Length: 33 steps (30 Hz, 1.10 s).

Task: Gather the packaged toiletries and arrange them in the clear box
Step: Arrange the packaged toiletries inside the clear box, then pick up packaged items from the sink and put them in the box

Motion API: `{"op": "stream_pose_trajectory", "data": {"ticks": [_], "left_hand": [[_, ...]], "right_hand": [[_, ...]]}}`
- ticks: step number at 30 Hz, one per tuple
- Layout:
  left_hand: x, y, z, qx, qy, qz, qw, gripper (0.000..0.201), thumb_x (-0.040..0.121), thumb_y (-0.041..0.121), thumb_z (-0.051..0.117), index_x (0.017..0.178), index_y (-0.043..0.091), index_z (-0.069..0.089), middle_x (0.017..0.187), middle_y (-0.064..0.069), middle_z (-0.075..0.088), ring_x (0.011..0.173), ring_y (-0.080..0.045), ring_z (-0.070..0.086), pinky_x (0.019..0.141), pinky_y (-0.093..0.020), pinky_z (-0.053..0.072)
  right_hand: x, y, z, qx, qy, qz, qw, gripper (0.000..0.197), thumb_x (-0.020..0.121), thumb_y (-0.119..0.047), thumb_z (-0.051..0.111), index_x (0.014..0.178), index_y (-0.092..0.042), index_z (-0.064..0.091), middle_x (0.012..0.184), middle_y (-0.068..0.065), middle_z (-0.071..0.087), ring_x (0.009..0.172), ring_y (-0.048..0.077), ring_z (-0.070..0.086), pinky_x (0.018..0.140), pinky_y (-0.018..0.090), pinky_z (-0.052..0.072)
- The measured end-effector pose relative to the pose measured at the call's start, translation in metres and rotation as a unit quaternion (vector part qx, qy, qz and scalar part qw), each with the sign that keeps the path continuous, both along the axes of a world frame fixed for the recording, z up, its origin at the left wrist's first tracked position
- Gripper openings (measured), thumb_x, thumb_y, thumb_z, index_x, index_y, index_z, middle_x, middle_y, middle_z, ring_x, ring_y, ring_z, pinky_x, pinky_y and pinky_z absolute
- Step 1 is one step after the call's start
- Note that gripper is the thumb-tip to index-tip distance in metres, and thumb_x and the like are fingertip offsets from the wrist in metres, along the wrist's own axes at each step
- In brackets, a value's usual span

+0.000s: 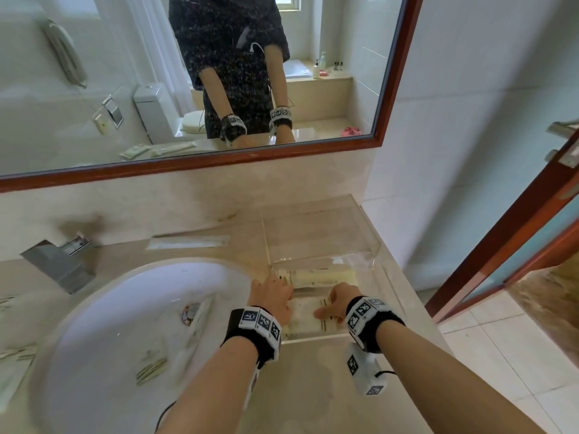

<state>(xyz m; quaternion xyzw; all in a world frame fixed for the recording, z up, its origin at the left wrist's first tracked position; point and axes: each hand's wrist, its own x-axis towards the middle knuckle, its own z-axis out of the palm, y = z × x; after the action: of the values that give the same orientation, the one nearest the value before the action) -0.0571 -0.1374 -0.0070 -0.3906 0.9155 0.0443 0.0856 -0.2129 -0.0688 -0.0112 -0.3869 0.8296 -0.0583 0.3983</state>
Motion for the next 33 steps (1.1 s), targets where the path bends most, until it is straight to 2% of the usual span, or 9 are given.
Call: {"op": "stream_pose_trajectory", "data": {"ticks": [2,5,8,11,17,21,25,30,33], "left_hand": [[0.001,0.005,-0.002,-0.017,0.005,-0.007,1.0,0.028,0.088,0.024,0.048,0.114,0.022,0.056,0.122,0.003,0.056,0.118,-0.019,0.047,0.098,-0.039,0.038],[0.001,0.016,-0.002,-0.053,0.023,-0.001,0.998,0.034,0.084,0.032,0.044,0.115,0.024,0.057,0.12,0.007,0.058,0.119,-0.018,0.044,0.094,-0.039,0.034],[-0.001,0.02,-0.004,-0.034,0.018,-0.005,0.999,0.042,0.082,0.038,0.043,0.122,0.03,0.053,0.122,0.01,0.06,0.12,-0.018,0.04,0.09,-0.042,0.028],[-0.002,0.022,-0.01,-0.01,-0.003,-0.001,1.0,0.048,0.081,0.044,0.045,0.128,0.036,0.047,0.131,0.01,0.054,0.122,-0.018,0.039,0.09,-0.045,0.026],[-0.006,0.03,-0.006,0.01,-0.056,0.04,0.998,0.045,0.089,0.045,0.042,0.129,0.025,0.049,0.138,0.0,0.044,0.133,-0.021,0.031,0.106,-0.055,0.021],[-0.005,0.034,-0.004,0.009,-0.06,0.04,0.997,0.042,0.09,0.044,0.04,0.126,0.025,0.052,0.137,-0.002,0.045,0.132,-0.023,0.032,0.107,-0.057,0.019],[0.002,0.038,0.002,0.011,-0.018,0.042,0.999,0.041,0.09,0.042,0.044,0.128,0.028,0.047,0.141,-0.002,0.041,0.135,-0.023,0.03,0.106,-0.059,0.017],[0.02,0.04,0.014,-0.008,0.022,0.066,0.998,0.048,0.09,0.046,0.045,0.136,0.034,0.039,0.147,0.003,0.035,0.139,-0.02,0.025,0.109,-0.057,0.015],[0.034,0.043,0.021,-0.019,0.016,0.092,0.995,0.049,0.091,0.046,0.043,0.138,0.035,0.036,0.152,0.004,0.029,0.142,-0.02,0.02,0.111,-0.057,0.013]], "right_hand": [[-0.002,0.002,0.002,-0.021,0.005,0.001,1.0,0.048,0.066,-0.045,0.081,0.087,-0.017,0.048,0.09,0.001,0.06,0.081,0.021,0.059,0.069,0.027,0.046],[-0.004,0.003,0.005,-0.058,-0.016,0.007,0.998,0.052,0.067,-0.037,0.083,0.103,-0.017,0.051,0.096,0.0,0.057,0.084,0.02,0.059,0.075,0.032,0.052],[-0.001,0.001,0.008,-0.058,-0.023,0.05,0.997,0.064,0.068,-0.033,0.083,0.123,-0.016,0.055,0.119,0.005,0.057,0.103,0.024,0.062,0.088,0.032,0.053],[0.0,0.0,0.01,-0.038,0.004,0.099,0.994,0.072,0.069,-0.036,0.082,0.131,-0.016,0.052,0.134,0.008,0.053,0.115,0.027,0.06,0.092,0.033,0.05],[-0.001,0.002,0.011,-0.04,0.012,0.108,0.993,0.07,0.067,-0.036,0.083,0.129,-0.018,0.056,0.13,0.006,0.055,0.109,0.026,0.062,0.091,0.035,0.054],[-0.004,0.002,0.01,-0.041,0.022,0.122,0.991,0.064,0.069,-0.037,0.081,0.126,-0.019,0.059,0.124,0.005,0.06,0.102,0.024,0.064,0.086,0.032,0.055],[-0.004,0.0,0.021,-0.036,0.08,0.184,0.979,0.052,0.077,-0.044,0.07,0.123,-0.021,0.062,0.125,0.002,0.06,0.109,0.023,0.061,0.092,0.033,0.05],[0.002,-0.009,0.039,-0.107,0.128,0.202,0.965,0.042,0.085,-0.049,0.056,0.112,-0.018,0.067,0.12,0.003,0.06,0.111,0.022,0.058,0.095,0.036,0.049],[0.014,-0.015,0.046,-0.144,0.119,0.219,0.958,0.032,0.088,-0.039,0.054,0.107,-0.019,0.068,0.117,0.002,0.065,0.107,0.02,0.061,0.093,0.034,0.051]]}}
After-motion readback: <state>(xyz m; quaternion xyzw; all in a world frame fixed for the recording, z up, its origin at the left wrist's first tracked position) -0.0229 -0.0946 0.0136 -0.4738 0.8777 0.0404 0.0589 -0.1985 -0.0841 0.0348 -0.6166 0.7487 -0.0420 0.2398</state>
